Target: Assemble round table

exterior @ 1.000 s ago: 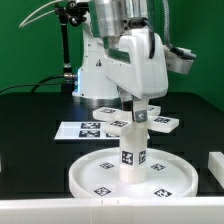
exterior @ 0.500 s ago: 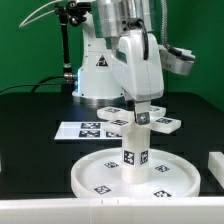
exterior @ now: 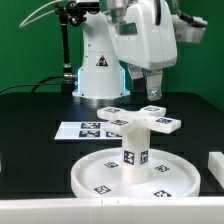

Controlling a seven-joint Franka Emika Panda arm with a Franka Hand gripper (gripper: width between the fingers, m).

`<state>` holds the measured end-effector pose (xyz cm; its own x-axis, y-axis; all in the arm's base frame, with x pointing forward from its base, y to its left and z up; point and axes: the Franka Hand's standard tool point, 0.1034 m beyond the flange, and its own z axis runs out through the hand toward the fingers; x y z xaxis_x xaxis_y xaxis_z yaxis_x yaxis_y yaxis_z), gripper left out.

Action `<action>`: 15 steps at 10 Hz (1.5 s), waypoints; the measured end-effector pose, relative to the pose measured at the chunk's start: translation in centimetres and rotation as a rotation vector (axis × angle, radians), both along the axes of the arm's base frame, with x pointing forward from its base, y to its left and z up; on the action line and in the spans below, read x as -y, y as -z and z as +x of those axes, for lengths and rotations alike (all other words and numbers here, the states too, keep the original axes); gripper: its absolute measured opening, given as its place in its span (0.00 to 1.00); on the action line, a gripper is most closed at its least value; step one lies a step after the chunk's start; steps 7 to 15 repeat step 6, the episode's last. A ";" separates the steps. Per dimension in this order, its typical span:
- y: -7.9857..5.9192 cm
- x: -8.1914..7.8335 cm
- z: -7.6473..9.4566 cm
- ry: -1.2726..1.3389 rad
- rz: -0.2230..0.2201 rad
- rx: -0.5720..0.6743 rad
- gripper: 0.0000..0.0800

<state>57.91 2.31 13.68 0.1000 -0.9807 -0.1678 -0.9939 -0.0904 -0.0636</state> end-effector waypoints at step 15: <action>0.2 0.0 -0.1 0.000 -0.001 -0.003 0.81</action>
Offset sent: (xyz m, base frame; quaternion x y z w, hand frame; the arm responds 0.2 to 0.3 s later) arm 0.0000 0.0000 0.0000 0.0000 0.0000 0.0000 1.0000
